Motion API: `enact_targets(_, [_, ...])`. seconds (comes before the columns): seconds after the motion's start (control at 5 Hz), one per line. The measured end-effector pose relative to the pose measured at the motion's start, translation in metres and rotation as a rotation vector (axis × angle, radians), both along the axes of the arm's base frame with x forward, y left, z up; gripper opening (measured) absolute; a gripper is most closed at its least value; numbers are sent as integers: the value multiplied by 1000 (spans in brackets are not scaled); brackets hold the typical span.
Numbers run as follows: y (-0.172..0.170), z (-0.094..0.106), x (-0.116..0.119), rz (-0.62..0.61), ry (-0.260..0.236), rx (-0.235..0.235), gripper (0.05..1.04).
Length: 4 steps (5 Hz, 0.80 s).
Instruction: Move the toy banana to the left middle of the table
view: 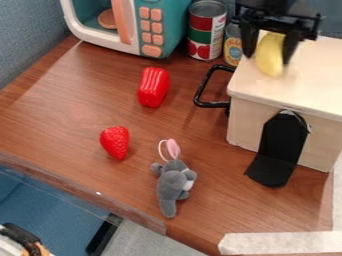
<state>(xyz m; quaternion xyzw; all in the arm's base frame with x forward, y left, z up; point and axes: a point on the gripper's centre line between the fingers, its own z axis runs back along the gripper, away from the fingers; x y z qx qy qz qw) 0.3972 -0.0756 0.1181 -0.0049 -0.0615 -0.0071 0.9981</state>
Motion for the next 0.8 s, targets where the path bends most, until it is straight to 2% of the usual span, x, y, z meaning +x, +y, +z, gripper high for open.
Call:
enact_targets(0.2, [23, 7, 1, 59, -10, -12, 550])
enact_targets(0.4, [70, 20, -4, 164, -32, -31, 550])
enact_targets(0.6, [114, 21, -27, 178, -56, 10, 550])
enact_targets(0.8, [167, 2, -50, 220, -53, 57, 550])
